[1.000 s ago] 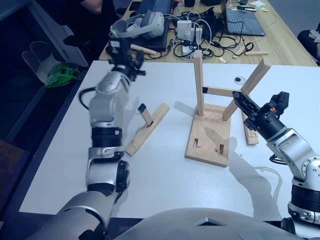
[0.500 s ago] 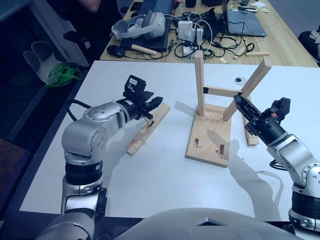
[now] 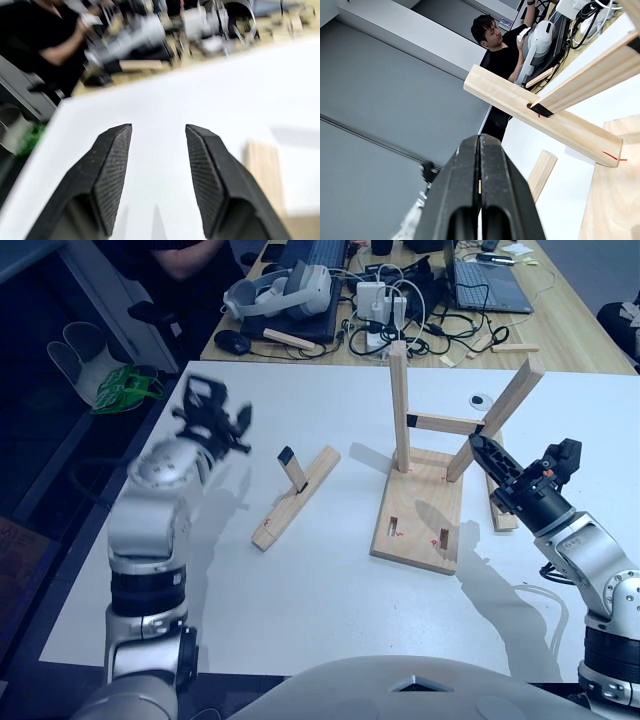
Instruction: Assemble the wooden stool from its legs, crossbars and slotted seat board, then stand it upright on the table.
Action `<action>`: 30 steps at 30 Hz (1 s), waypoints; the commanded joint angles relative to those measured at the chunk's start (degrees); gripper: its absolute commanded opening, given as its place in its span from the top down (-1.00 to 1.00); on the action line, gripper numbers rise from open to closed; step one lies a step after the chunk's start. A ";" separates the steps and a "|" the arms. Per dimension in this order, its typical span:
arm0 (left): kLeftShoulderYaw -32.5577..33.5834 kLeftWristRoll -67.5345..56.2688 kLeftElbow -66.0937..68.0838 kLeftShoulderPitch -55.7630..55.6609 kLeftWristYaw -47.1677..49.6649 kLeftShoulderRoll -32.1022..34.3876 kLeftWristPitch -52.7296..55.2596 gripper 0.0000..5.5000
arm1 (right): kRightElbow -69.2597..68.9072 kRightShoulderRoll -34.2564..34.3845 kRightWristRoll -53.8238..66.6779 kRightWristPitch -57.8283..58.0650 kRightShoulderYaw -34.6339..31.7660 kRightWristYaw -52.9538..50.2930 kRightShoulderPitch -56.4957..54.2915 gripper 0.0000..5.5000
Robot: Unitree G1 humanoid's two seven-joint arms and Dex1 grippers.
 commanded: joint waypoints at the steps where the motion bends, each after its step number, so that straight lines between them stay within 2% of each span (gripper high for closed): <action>1: -1.68 -5.88 -5.49 -0.43 -4.10 -1.87 5.66 0.29 | -0.27 -0.20 0.50 -0.27 -0.42 -0.41 -0.03 1.00; 10: -4.73 -11.93 -10.65 -3.08 -6.62 -2.29 12.55 0.29 | -0.02 0.18 0.15 -0.60 -0.04 -0.64 -0.74 1.00; 20: -8.95 -12.13 -12.47 -3.06 -1.17 -8.96 15.42 0.29 | -0.03 0.48 -0.60 -0.97 0.76 -0.97 -1.82 1.00; 28: -8.97 -10.95 -10.84 -7.97 0.31 -9.44 14.69 0.29 | -0.38 1.10 -1.49 -1.41 0.94 -0.92 -1.85 1.00; 30: -10.08 -8.24 -6.07 -12.28 0.20 -6.56 13.63 0.29 | -0.50 1.29 -1.67 -1.51 0.87 -0.84 -1.64 1.00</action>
